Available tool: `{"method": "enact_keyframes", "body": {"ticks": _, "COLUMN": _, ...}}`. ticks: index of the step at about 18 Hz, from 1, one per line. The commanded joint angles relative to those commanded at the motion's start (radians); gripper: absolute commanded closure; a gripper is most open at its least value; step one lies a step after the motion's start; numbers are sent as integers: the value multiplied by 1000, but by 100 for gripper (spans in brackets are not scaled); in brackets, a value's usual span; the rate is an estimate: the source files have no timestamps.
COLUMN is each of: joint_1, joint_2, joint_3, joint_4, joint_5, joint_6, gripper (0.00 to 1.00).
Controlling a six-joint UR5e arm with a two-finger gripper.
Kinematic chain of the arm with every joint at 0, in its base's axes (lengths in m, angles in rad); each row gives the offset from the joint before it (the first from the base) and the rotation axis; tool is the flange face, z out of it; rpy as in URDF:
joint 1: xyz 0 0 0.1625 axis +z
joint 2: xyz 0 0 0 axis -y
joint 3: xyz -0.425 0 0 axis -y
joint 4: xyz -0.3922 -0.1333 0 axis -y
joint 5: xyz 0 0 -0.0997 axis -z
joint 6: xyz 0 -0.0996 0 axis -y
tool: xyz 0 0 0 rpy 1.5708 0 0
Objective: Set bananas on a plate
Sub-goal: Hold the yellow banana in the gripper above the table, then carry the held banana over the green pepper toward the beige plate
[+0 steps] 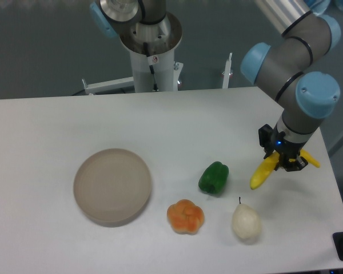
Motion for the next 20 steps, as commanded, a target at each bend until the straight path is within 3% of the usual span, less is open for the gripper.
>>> {"method": "enact_keyframes", "body": {"ticks": 9, "joint_1": -46, "joint_2": -24, "joint_3": 21, "joint_4": 3, "joint_5": -5, "joint_6": -55, "gripper": 83}}
{"method": "enact_keyframes", "body": {"ticks": 20, "joint_1": -264, "joint_2": 60, "joint_3": -32, "joint_4": -45, "joint_5": -9, "joint_6": -185, "gripper": 83}}
